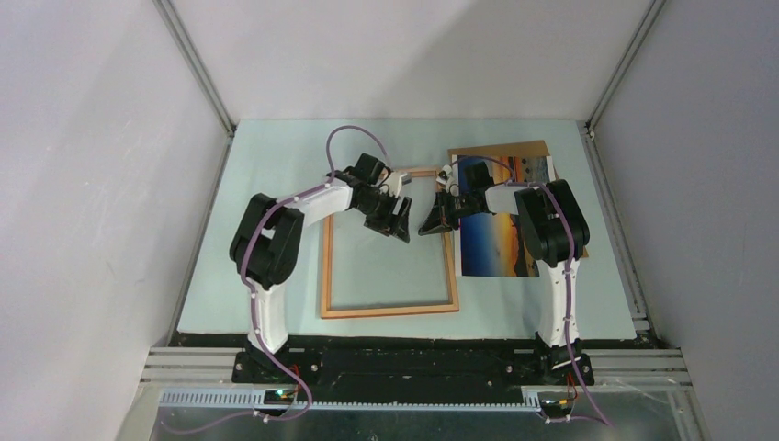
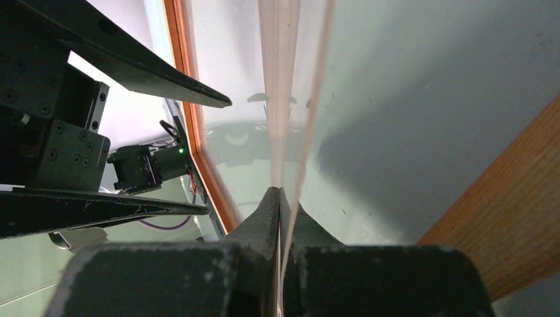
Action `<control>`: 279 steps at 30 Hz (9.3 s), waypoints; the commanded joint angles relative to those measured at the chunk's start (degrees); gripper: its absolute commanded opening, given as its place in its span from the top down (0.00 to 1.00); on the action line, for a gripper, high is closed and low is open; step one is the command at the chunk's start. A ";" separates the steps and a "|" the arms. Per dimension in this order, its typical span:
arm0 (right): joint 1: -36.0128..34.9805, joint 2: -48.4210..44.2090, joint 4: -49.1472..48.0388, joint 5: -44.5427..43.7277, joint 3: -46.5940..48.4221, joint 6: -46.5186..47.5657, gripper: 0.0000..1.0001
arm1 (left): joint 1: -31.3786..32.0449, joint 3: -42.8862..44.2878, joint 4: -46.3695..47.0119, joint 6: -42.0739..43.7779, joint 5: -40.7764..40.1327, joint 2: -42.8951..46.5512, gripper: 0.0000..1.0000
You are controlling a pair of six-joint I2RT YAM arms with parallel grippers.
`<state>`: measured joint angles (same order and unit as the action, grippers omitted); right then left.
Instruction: Put the photo into the frame
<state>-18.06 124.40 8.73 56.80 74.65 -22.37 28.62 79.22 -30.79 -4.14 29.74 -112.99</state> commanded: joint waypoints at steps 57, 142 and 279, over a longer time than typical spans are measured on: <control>6.44 -14.02 15.43 -11.20 1.49 15.24 0.48 | -0.98 -1.98 5.99 -1.90 -0.05 -1.34 0.26; 8.66 -32.22 15.81 -33.24 -10.05 31.08 0.47 | -22.74 0.28 -3.77 -5.27 -23.32 1.57 0.95; 42.48 -18.67 29.54 -26.17 -10.14 43.10 0.40 | 8.20 32.94 6.40 -27.66 10.60 -20.49 0.17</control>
<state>25.34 103.57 34.92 29.45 65.12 21.06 37.71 111.74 -24.69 -31.51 39.20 -138.85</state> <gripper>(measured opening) 0.609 0.831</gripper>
